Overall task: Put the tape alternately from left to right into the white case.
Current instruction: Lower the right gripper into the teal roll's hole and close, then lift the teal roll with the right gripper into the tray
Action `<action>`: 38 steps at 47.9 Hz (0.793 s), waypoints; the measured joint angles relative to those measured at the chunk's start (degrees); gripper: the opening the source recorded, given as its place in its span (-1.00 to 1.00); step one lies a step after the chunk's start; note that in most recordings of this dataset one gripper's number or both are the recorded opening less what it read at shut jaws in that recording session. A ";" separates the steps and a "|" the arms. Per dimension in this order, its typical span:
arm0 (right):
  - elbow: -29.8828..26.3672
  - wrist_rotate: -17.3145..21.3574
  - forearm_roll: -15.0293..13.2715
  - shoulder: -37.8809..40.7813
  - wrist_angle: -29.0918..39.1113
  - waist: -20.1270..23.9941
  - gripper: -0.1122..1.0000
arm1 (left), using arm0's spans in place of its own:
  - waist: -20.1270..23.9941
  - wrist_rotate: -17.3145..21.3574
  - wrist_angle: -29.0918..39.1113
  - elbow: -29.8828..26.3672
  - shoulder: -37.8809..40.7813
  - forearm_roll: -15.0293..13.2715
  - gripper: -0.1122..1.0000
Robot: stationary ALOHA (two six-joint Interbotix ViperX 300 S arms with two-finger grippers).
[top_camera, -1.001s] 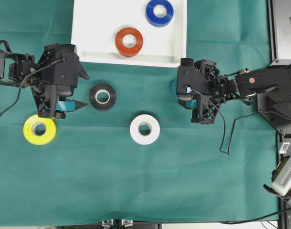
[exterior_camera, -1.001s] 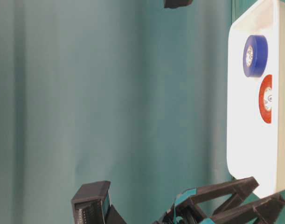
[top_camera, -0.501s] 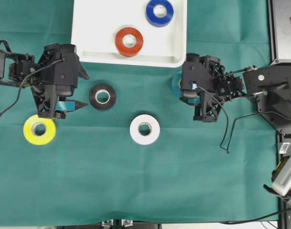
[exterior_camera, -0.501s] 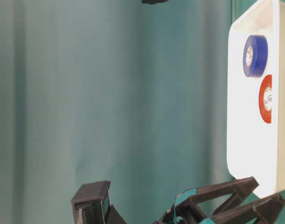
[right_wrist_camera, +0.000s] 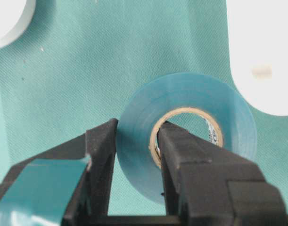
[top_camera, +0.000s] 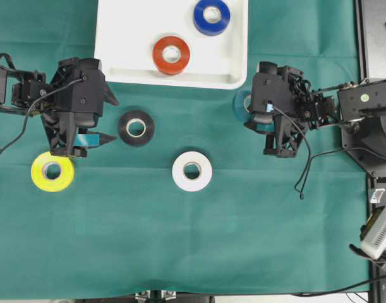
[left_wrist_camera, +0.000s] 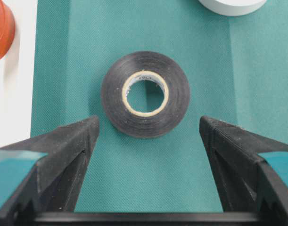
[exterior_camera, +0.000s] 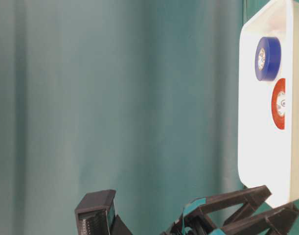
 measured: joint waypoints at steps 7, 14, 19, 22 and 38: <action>-0.35 0.00 0.00 -0.35 0.18 0.00 -0.38 | 0.00 0.00 0.00 0.00 -0.09 0.00 -0.07; -1.49 0.00 -0.26 -0.53 0.18 -0.09 -0.38 | 0.00 0.00 0.00 0.00 -0.09 0.00 -0.07; -3.08 0.00 -1.05 -0.53 0.26 -0.97 -0.38 | 0.00 0.00 0.09 0.00 -0.09 0.09 -0.07; -4.04 0.00 -1.85 -0.44 0.18 -2.20 -0.38 | 0.00 0.00 0.00 0.00 -0.09 0.00 -0.07; -10.46 -0.26 -7.03 5.01 -3.43 -10.11 -0.38 | 0.00 0.00 0.00 0.00 -0.09 0.09 -0.08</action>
